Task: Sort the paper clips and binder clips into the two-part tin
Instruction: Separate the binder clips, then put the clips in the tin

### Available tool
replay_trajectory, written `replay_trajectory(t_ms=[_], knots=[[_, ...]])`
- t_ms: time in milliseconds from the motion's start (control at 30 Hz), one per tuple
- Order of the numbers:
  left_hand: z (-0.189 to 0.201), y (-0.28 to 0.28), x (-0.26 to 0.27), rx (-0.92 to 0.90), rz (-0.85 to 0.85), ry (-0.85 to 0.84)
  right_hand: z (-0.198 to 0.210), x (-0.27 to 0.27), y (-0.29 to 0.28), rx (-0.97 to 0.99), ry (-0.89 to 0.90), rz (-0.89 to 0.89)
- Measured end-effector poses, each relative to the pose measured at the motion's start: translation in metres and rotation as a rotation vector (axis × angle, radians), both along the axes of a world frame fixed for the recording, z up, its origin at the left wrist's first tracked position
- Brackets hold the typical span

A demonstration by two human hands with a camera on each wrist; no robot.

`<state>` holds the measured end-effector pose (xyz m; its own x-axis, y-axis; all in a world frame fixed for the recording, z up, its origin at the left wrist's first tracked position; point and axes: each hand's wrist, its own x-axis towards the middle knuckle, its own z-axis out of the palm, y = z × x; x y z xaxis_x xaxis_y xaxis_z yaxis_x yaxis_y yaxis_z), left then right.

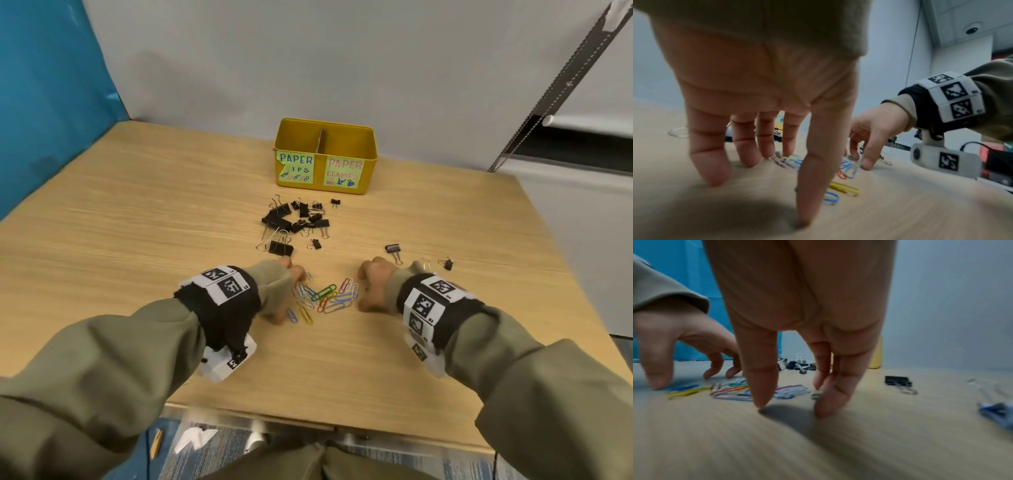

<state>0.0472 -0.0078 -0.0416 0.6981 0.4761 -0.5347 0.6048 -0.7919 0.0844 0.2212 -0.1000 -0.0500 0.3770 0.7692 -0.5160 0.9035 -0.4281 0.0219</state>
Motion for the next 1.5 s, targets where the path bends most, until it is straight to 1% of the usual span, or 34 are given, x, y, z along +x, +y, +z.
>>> replay_trajectory(t_ms=[67, 133, 233, 300, 400, 467, 533, 600, 700, 767, 900, 1100, 1167, 1200, 1267, 1367, 1433, 1500], knots=[[-0.004, -0.003, 0.004, -0.036, 0.055, -0.031, -0.010, -0.012, 0.007, 0.050, 0.105, -0.001], [-0.008, -0.005, 0.010, -0.091, 0.129, -0.097, -0.018, -0.023, 0.015, 0.090, 0.210, 0.001], [-0.012, -0.003, 0.011, -0.125, 0.199, -0.150, -0.017, -0.024, 0.016, 0.138, 0.272, -0.039], [-0.010, -0.002, 0.007, -0.116, 0.206, -0.168, -0.012, -0.021, 0.010, 0.122, 0.262, -0.049], [-0.008, -0.001, 0.004, 0.009, 0.049, -0.121, -0.006, -0.031, 0.000, 0.083, 0.143, 0.003], [-0.009, 0.000, 0.008, 0.035, 0.002, -0.091, -0.012, -0.044, 0.001, 0.135, 0.124, 0.017], [-0.009, 0.000, 0.013, -0.012, 0.060, -0.106, -0.019, -0.052, 0.008, 0.185, 0.182, 0.011], [-0.010, 0.000, 0.014, -0.068, 0.123, -0.128, -0.022, -0.053, 0.013, 0.183, 0.234, 0.008], [-0.015, 0.000, 0.015, -0.121, 0.152, -0.114, -0.021, -0.051, 0.015, 0.165, 0.240, 0.041], [-0.017, 0.000, 0.017, -0.117, 0.151, -0.085, -0.021, -0.049, 0.016, 0.162, 0.233, 0.075], [-0.020, -0.001, 0.022, -0.078, 0.122, -0.006, -0.020, -0.046, 0.020, 0.183, 0.272, 0.153], [-0.017, 0.002, 0.025, -0.087, 0.142, 0.043, -0.018, -0.043, 0.026, 0.154, 0.230, 0.242], [-0.013, 0.005, 0.025, -0.118, 0.181, 0.022, -0.018, -0.041, 0.030, 0.145, 0.242, 0.219], [-0.010, 0.007, 0.024, -0.138, 0.199, 0.001, -0.018, -0.039, 0.031, 0.147, 0.294, 0.154], [-0.007, 0.013, 0.022, -0.176, 0.235, -0.052, -0.018, -0.037, 0.034, 0.172, 0.470, -0.024], [-0.003, 0.020, 0.018, -0.191, 0.242, -0.109, -0.019, -0.029, 0.038, 0.215, 0.626, -0.178], [0.003, 0.028, 0.018, -0.197, 0.235, -0.140, -0.013, -0.023, 0.043, 0.255, 0.701, -0.235], [0.014, 0.038, 0.020, -0.231, 0.255, -0.227, 0.001, -0.015, 0.053, 0.317, 0.749, -0.237]])
